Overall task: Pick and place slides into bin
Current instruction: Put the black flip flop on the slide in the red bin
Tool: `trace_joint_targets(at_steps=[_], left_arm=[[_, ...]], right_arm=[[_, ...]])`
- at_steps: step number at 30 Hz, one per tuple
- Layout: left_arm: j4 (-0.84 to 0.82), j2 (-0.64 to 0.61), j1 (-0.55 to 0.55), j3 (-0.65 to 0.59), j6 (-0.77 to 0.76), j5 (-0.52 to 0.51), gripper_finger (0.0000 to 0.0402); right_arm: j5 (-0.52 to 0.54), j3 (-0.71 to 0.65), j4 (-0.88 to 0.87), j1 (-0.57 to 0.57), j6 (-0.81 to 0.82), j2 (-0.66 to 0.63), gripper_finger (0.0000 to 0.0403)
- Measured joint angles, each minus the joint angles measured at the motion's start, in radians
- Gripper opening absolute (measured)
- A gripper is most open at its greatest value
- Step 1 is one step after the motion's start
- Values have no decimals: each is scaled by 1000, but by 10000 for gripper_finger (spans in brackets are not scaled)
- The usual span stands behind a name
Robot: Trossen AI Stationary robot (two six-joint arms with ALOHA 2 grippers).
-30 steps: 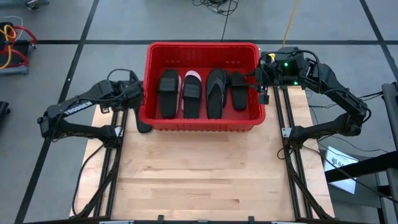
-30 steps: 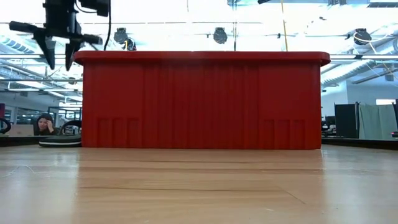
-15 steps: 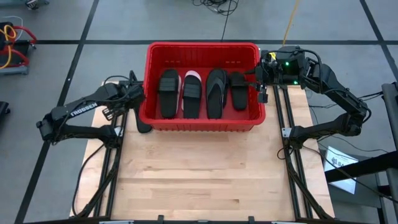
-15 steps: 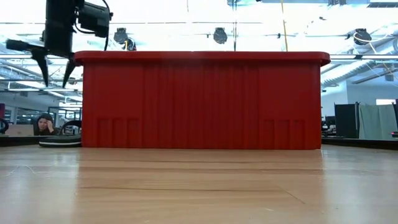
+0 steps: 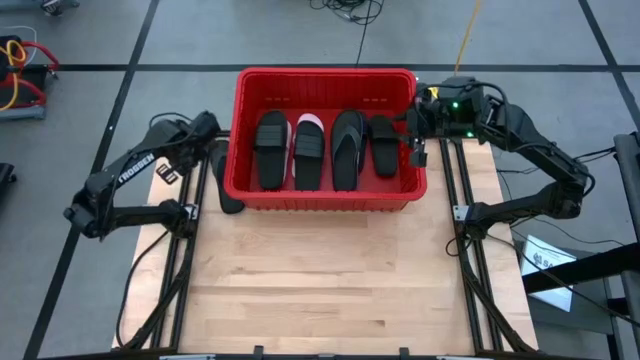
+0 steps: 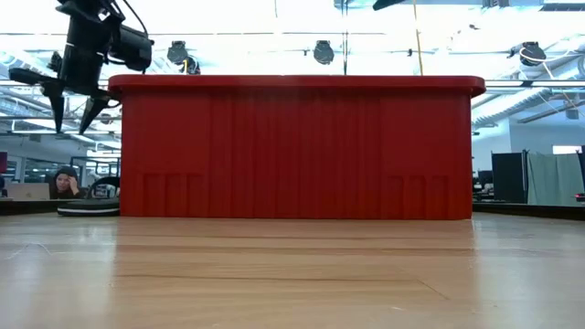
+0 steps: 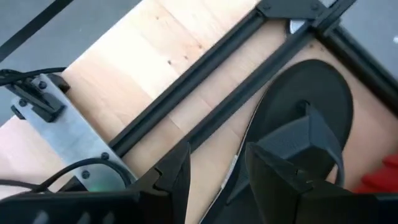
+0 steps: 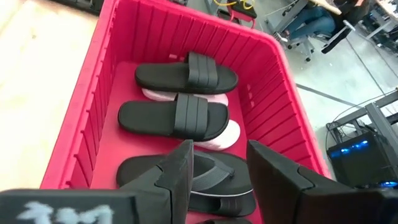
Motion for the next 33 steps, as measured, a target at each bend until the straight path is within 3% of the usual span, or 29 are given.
trace_joint_targets(at_steps=[6,22,28,33], left_arm=[[33,28,71,0,135,94,147],[147,239,150,0,268,175,147],[202,300,177,1,508,228,147],[246,337,187,2,609,235,147]], right_arm=[[1,-58,22,0,-48,0,141],[1,-68,91,0,-49,-13,141],[1,-68,92,0,-49,-20,141],[1,-69,104,0,-49,-20,141]])
